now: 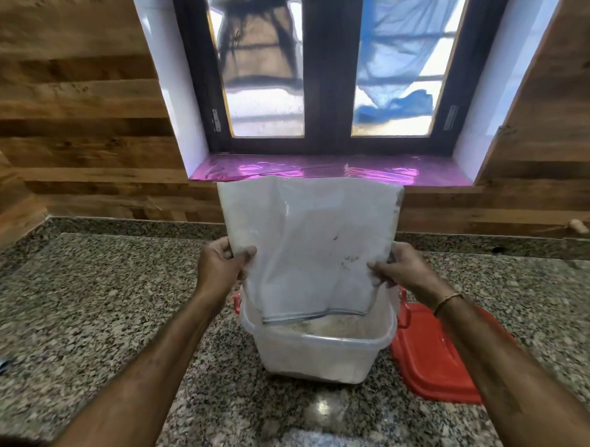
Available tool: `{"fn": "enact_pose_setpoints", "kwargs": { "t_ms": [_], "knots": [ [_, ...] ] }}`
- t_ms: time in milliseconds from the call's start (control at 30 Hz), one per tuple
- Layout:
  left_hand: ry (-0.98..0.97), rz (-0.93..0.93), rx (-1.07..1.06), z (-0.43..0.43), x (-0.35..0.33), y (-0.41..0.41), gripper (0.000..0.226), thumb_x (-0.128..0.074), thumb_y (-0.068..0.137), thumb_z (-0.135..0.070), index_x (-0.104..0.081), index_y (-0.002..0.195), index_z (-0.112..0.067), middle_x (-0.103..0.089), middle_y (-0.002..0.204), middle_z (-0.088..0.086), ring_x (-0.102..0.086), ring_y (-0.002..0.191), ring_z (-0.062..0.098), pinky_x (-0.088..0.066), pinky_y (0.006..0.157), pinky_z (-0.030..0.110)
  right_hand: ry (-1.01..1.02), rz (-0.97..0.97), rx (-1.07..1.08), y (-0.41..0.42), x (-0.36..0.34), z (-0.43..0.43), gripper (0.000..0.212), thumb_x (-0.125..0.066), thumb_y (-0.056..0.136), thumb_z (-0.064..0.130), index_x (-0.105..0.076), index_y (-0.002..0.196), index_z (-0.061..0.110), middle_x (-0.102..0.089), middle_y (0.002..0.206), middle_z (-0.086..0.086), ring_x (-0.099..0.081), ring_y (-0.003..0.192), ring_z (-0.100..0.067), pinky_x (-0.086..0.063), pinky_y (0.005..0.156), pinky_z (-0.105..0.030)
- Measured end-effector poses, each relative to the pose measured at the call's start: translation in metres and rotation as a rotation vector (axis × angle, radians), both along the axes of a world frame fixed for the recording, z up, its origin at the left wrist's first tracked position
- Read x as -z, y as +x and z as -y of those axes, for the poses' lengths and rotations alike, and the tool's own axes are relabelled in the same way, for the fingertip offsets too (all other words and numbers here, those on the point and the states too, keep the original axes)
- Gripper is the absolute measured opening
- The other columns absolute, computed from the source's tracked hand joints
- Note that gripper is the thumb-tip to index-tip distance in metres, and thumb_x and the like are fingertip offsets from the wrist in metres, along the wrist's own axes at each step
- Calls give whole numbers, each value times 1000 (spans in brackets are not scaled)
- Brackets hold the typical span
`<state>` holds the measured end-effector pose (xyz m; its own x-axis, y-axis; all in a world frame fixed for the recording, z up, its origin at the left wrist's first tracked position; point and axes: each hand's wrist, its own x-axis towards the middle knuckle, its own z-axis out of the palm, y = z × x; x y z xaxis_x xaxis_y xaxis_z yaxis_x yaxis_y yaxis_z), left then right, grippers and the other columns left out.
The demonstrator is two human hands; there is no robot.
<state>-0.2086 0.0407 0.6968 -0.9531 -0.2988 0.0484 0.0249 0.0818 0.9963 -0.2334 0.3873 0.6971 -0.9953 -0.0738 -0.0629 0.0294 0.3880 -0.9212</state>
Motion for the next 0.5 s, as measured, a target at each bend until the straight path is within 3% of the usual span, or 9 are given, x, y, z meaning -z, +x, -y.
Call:
{"fn": "enact_pose_setpoints", "kwargs": {
  "t_ms": [100, 200, 300, 367, 500],
  "knots": [
    [-151, 5, -36, -3, -7, -11, 7, -70, 98, -30, -70, 102, -25, -80, 97, 2, -78, 84, 26, -66, 65, 46, 21, -60, 67, -1, -2, -6, 7, -58, 104, 20, -62, 110, 21, -73, 74, -9, -73, 59, -31, -43, 39, -26],
    [-303, 101, -38, -5, -7, -17, 22, -62, 102, -37, -65, 106, -16, -75, 97, 7, -76, 80, 30, -65, 59, 46, 93, -14, 20, -3, 4, -6, 6, -54, 106, 23, -57, 104, 28, -70, 59, -6, -72, 51, -25, -46, 38, -27],
    [-64, 154, 25, -1, -8, -25, 17, -67, 101, -24, -65, 105, -8, -75, 99, 14, -70, 81, 32, -58, 62, 40, 67, -80, 134, -12, 6, -10, 6, -56, 104, 19, -60, 100, 19, -66, 58, -1, -61, 45, -17, -42, 39, -25],
    [63, 148, 74, 6, -17, -31, 16, -71, 98, -17, -67, 104, -3, -75, 92, 14, -64, 75, 26, -55, 64, 36, 39, -129, 217, -20, -3, -13, 13, -60, 102, 23, -62, 90, 18, -65, 71, -1, -57, 56, -15, -43, 50, -29],
    [89, 99, 33, 32, -35, -44, 12, -73, 95, -13, -69, 92, -3, -73, 76, 6, -63, 56, 13, -52, 45, 19, -71, -118, 248, -32, -26, -6, 24, -60, 103, 28, -64, 84, 14, -63, 81, -8, -55, 74, -22, -44, 67, -38]
  ]
}}
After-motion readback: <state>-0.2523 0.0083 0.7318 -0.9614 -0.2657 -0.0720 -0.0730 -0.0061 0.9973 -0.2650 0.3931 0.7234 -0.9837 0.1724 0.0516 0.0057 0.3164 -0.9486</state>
